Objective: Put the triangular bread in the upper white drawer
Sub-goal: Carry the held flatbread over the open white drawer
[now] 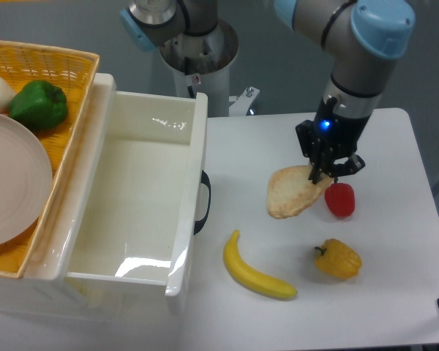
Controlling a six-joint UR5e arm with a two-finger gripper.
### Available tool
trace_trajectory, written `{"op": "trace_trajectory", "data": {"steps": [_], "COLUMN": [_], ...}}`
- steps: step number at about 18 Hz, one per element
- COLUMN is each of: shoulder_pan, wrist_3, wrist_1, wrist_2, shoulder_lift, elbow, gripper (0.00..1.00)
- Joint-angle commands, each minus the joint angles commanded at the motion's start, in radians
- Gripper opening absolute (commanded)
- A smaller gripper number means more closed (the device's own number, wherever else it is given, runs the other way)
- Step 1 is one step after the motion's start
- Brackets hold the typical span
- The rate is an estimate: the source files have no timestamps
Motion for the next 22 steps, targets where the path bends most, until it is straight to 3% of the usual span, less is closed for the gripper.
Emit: {"op": "trace_trajectory", "data": {"steps": [7, 15, 22], "shoulder_pan": [-0.024, -0.113, -0.202], "wrist_3": [-0.139, -0.299, -0.319], "wrist_1": [-0.025, -0.019, 0.018], "wrist_2": [-0.103, -0.152, -0.152], "shoulder_lift": [0.068, 0.08, 0.071], "elbow": [-0.026, -0.026, -0.035], "gripper": [0.0, 0.0, 0.0]}}
